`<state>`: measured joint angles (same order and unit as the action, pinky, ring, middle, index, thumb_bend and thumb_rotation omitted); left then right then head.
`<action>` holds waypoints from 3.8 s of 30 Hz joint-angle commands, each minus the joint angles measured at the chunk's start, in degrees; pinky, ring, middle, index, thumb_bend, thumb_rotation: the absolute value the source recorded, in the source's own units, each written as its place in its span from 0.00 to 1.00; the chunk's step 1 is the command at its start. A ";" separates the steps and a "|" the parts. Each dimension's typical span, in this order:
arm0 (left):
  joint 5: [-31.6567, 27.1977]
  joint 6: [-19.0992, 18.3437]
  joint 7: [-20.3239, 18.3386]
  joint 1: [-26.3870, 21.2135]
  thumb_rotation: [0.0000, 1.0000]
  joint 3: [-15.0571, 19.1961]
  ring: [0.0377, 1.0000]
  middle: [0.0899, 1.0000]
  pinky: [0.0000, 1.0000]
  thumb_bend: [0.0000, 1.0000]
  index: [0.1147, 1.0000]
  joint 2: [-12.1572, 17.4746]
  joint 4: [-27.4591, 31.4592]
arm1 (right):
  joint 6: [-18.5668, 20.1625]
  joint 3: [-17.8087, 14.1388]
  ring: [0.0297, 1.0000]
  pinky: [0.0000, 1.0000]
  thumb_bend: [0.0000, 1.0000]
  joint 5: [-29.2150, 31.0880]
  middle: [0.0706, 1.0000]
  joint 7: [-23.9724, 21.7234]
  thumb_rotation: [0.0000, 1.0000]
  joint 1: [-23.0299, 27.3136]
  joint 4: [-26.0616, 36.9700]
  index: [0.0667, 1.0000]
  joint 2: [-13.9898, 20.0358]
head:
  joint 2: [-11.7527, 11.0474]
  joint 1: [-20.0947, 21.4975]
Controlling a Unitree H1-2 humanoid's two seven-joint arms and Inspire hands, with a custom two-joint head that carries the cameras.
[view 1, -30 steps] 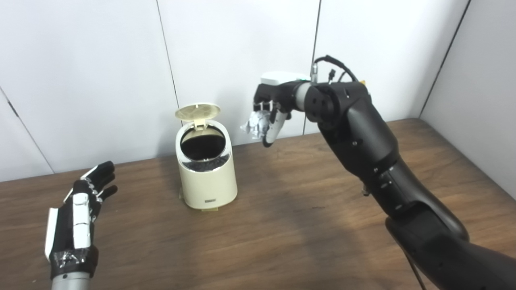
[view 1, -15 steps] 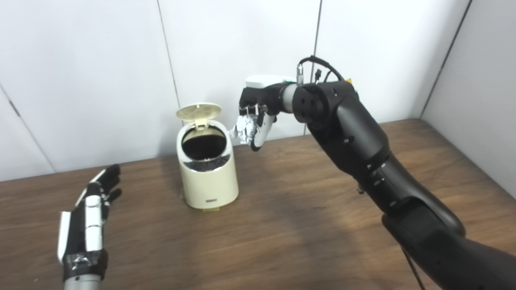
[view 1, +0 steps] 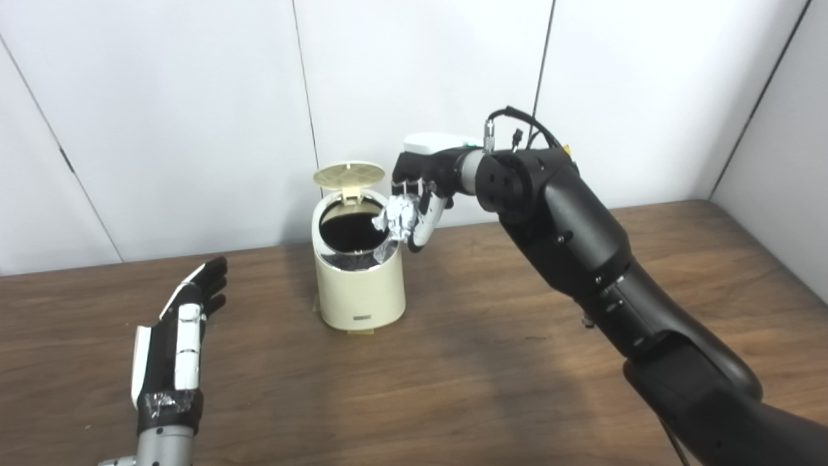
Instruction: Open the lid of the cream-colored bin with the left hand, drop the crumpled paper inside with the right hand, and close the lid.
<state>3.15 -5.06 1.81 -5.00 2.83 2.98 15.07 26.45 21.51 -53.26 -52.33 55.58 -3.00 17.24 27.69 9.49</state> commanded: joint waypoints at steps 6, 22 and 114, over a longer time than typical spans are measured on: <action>1.39 3.65 0.77 -0.99 1.00 -0.71 0.87 0.86 0.88 0.51 0.85 -0.60 0.44 | 0.38 0.06 0.35 0.30 0.53 -0.39 0.43 1.61 0.00 5.02 0.02 0.45 -0.65 | 0.18 -0.88; 2.02 4.11 0.77 -0.64 1.00 -0.71 0.87 0.86 0.87 0.53 0.86 -1.46 0.37 | -0.81 1.35 0.35 0.28 0.53 0.01 0.44 6.19 0.00 5.73 -3.87 0.44 -2.14 | 0.47 -1.65; 1.87 3.15 0.59 -0.31 0.99 -1.00 0.87 0.86 0.84 0.53 0.84 -1.73 0.71 | -2.83 5.61 0.76 0.57 1.00 -3.76 0.82 24.17 0.09 -2.46 -1.34 0.72 -5.43 | 0.09 -1.08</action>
<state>5.06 -2.99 2.26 -4.15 1.97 1.33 14.41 24.34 27.47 -55.82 -29.46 51.21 -5.98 10.89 27.69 8.35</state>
